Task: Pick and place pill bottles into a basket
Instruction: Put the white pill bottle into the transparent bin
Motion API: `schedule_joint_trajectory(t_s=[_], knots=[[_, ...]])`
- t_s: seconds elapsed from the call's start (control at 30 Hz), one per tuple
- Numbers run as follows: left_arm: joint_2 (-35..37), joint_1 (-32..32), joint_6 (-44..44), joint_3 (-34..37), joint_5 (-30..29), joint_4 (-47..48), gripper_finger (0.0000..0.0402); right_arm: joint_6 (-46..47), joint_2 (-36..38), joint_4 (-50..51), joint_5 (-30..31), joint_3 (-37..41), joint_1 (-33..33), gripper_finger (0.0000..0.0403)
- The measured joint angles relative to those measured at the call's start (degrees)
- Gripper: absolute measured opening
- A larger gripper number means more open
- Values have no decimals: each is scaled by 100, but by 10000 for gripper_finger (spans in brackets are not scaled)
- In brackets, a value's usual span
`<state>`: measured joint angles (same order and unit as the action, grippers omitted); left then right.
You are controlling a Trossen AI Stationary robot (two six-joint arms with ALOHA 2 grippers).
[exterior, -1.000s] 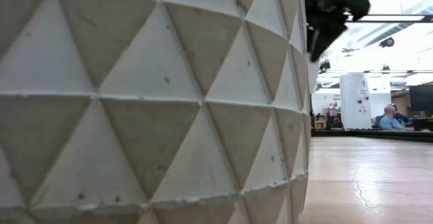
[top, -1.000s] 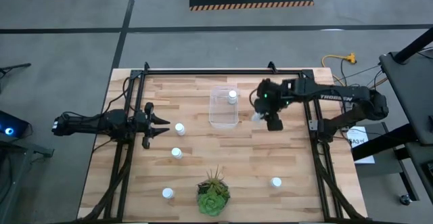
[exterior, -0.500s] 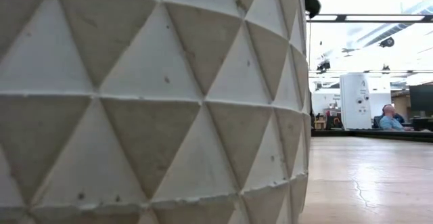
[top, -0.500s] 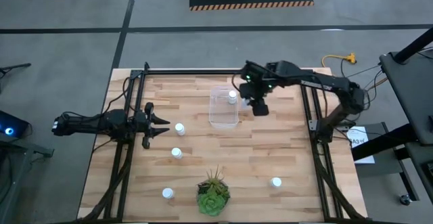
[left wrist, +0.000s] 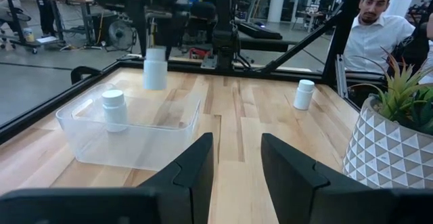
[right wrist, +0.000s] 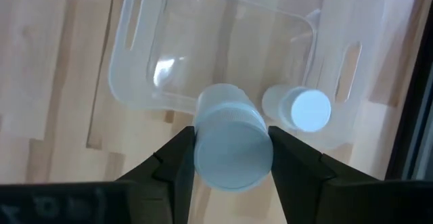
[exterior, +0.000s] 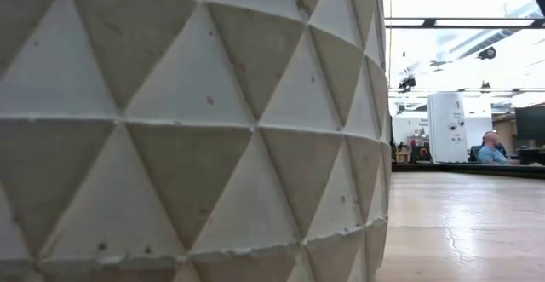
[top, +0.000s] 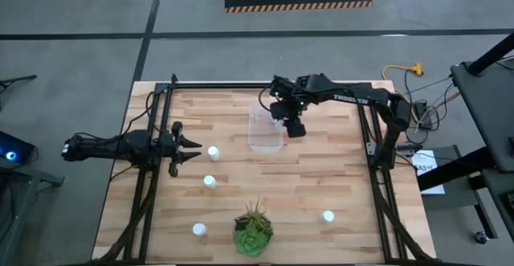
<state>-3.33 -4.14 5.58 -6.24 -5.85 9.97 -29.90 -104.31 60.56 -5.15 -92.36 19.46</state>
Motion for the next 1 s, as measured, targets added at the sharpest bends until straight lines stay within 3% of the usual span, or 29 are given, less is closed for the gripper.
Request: schedule_joint_trajectory(t_s=[1.0], knots=[[7, 2, 0, 0, 0, -5, 107, -213, -993, -603, -83, 13, 85, 147]])
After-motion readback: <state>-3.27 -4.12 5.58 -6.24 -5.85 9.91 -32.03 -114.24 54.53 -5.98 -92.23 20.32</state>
